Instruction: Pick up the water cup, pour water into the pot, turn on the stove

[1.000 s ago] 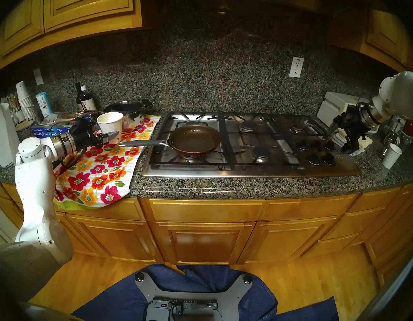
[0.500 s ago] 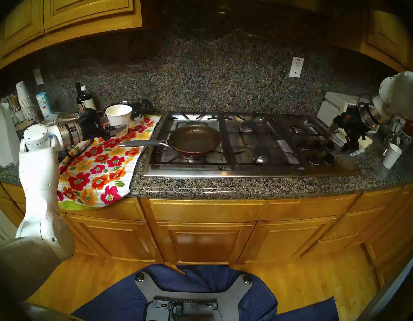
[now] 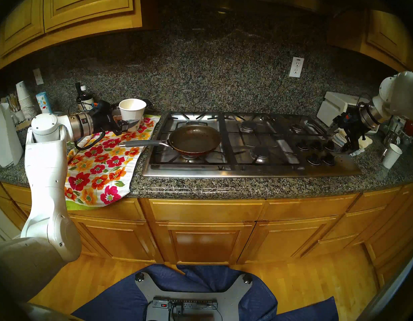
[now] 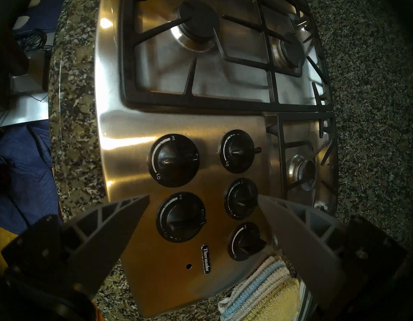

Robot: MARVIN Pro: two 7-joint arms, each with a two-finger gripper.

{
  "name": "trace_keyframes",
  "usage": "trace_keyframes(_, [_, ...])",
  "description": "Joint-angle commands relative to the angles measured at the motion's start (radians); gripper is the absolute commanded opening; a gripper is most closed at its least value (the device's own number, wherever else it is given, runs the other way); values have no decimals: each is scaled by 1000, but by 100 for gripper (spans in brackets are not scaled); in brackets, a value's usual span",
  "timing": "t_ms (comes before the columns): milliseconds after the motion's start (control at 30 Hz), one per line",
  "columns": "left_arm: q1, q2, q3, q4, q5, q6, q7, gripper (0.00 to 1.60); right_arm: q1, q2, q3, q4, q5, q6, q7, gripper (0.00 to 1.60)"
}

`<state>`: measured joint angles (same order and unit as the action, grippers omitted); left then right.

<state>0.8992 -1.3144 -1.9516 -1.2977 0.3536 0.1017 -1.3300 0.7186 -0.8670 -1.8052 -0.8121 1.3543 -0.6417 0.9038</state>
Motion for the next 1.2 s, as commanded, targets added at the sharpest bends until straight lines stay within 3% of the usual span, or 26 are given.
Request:
trace_keyframes(0, [-67,-17,30,-69,-2,31,-3,100,27,-5,-1,20,0,-1,-2,160])
trace_keyframes(533, [-120,-42,158,-53,79,36,56,100,27,-5,-1,21,1,-1,-2,160])
trace_keyframes(1167, [-172,-79,253,9,171,1,106,99,27,-5,-1,21,1,-1,-2,160])
